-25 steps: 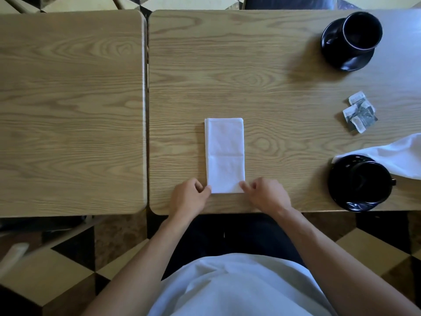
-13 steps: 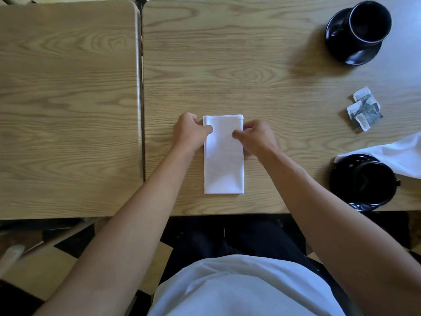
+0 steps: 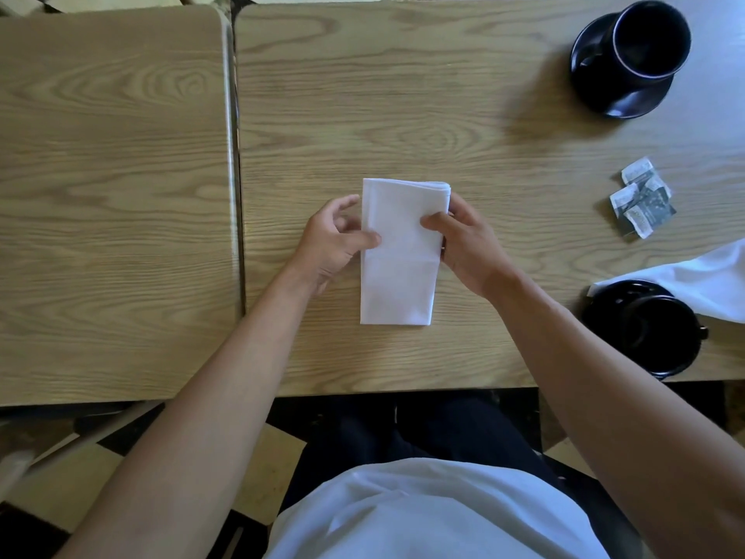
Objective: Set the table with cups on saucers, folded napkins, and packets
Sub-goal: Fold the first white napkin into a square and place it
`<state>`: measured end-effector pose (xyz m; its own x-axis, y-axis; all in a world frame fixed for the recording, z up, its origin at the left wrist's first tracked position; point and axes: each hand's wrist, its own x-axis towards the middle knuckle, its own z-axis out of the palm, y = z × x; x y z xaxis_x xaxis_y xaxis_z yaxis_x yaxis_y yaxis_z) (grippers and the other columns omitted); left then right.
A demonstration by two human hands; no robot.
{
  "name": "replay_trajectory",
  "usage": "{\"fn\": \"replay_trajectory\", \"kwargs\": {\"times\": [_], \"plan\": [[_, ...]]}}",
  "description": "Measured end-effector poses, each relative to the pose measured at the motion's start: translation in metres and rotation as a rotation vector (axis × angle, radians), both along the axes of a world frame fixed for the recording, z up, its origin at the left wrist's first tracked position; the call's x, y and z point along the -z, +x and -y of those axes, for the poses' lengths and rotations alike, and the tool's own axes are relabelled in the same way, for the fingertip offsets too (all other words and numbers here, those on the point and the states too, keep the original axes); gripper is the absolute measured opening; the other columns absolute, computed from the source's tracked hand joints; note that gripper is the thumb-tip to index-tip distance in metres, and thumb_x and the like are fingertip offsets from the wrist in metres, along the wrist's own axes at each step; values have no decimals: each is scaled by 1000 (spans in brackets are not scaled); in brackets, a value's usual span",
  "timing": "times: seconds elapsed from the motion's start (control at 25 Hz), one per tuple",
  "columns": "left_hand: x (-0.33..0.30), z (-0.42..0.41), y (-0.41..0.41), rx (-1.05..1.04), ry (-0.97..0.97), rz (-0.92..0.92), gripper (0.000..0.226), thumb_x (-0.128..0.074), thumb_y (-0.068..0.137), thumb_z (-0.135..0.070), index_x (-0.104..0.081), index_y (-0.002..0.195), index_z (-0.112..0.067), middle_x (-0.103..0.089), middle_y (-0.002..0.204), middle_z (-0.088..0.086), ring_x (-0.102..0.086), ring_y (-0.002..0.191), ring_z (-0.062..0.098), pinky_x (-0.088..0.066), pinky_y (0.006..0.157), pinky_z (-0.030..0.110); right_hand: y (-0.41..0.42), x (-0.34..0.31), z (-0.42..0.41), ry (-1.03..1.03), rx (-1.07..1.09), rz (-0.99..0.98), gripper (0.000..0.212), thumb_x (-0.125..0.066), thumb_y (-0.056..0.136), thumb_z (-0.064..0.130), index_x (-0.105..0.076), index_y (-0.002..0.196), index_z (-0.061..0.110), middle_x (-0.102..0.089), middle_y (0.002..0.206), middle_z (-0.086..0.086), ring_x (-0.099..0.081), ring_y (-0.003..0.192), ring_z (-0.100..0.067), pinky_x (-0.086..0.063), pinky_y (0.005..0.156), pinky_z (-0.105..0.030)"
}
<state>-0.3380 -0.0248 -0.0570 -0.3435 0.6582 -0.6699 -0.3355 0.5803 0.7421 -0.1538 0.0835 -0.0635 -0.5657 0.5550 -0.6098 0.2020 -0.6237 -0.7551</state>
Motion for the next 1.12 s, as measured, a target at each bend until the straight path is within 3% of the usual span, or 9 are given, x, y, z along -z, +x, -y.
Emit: {"fn": "replay_trajectory", "kwargs": {"times": [0.08,0.2,0.36,0.56,0.64,0.8,0.88,0.96,1.12], "plan": [[-2,-4,-3,72,-4,114,59,-65,78,21,-57,130,-3,-72,111,18,-69,99,27,-55,90,40,2,2,-4,-4,-8,-33,51,-62,80,2,-58,130,10,-72,115,-12,-69,108,-31,-54,94,-55],[-2,-6,-6,173,-49,22,55,-61,72,28,-61,121,4,-70,103,16,-64,94,27,-54,87,40,3,4,-8,50,-76,-24,59,-63,72,-7,-58,129,8,-72,114,-15,-69,110,-34,-57,90,-51],[-1,-8,0,224,-64,-141,52,-64,68,29,-64,110,-3,-69,94,10,-65,83,21,-56,77,34,-3,1,-17,111,-58,56,36,-70,77,0,-72,108,17,-74,104,-10,-72,100,-27,-55,94,-55],[7,-7,3,272,-9,-270,33,-62,69,25,-69,91,1,-67,88,13,-61,80,20,-48,74,33,-4,-17,-31,289,-117,66,38,-70,73,-3,-77,95,27,-75,96,3,-69,88,-14,-56,80,-31],[8,-6,3,379,12,-360,26,-62,71,17,-72,85,-2,-69,83,8,-62,75,16,-49,70,31,4,-27,-27,394,-164,67,40,-70,76,-5,-78,92,31,-76,97,6,-70,87,-11,-56,79,-28],[8,-4,-3,622,113,-769,12,-66,76,-1,-72,77,-12,-62,75,1,-63,74,23,-43,64,24,25,-37,2,773,-298,135,39,-71,77,-6,-75,100,26,-75,99,11,-70,94,-5,-55,86,-26],[8,-2,-7,647,189,-790,14,-73,78,-2,-78,84,-14,-61,78,0,-60,71,18,-36,62,16,34,-31,24,1036,-359,150,35,-72,77,-8,-76,103,16,-73,100,6,-68,96,-11,-53,87,-26],[10,1,-9,656,237,-790,19,-73,80,1,-81,91,-12,-66,84,8,-57,72,14,-38,66,19,42,-21,47,1237,-416,146,33,-70,78,-10,-77,105,8,-71,101,-4,-65,94,-24,-51,88,-32],[17,5,-12,646,259,-811,30,-63,81,12,-80,93,-9,-70,90,10,-57,75,13,-45,72,24,53,4,80,1441,-536,167,32,-65,80,-13,-77,102,7,-68,98,-8,-61,86,-32,-51,83,-42]]}}
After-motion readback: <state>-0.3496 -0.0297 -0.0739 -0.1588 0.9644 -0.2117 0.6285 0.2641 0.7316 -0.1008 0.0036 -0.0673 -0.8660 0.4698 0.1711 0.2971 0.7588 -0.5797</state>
